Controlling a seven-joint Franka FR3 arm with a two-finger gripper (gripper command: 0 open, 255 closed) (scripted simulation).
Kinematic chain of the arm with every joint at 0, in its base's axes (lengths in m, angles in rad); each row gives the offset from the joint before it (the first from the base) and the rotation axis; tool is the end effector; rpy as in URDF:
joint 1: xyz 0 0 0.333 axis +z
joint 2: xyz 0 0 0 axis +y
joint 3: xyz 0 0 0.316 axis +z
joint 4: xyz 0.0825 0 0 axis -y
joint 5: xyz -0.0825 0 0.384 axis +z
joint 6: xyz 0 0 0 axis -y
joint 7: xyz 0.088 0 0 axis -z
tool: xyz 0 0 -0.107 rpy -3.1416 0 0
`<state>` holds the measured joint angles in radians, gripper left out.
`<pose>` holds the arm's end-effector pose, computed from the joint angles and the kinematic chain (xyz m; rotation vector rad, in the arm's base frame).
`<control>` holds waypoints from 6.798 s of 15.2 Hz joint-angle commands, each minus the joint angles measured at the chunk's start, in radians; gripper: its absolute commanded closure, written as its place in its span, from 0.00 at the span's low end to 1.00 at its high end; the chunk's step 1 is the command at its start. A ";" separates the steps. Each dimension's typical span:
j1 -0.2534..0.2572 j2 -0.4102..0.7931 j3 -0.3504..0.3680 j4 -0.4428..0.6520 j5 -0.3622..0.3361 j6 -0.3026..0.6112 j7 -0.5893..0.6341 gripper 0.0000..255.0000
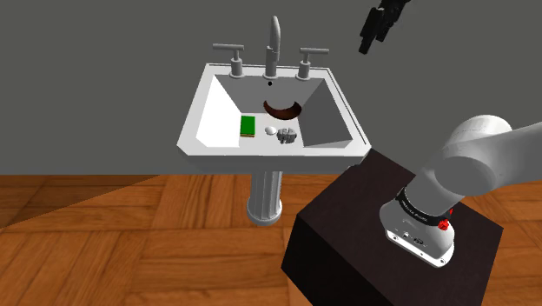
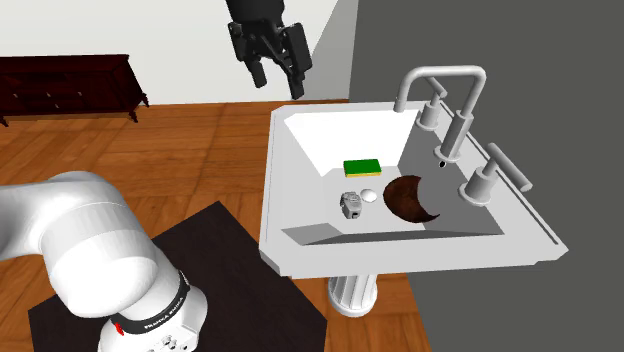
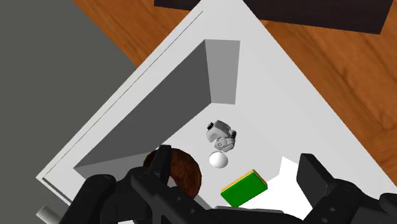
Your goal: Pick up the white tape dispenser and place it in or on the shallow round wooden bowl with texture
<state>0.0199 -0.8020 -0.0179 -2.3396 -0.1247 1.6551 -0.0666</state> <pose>0.3113 -0.0136 0.6118 3.0192 0.1155 0.1725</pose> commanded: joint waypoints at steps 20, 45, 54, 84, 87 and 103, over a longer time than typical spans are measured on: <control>0.101 0.483 -0.274 -0.181 0.044 0.657 -0.422 0.00; 0.039 1.370 -0.146 0.218 0.634 1.014 -1.158 0.00; 0.032 1.403 -0.131 0.231 0.648 1.035 -1.169 0.00; 0.102 1.174 -0.229 0.179 0.520 0.864 -1.053 1.00; 0.110 1.141 -0.241 0.179 0.497 0.834 -1.034 1.00; -0.095 1.570 -0.247 0.945 0.507 0.468 -1.097 1.00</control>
<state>-0.0546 0.7266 -0.2656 -1.4737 0.3833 2.1616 -1.1613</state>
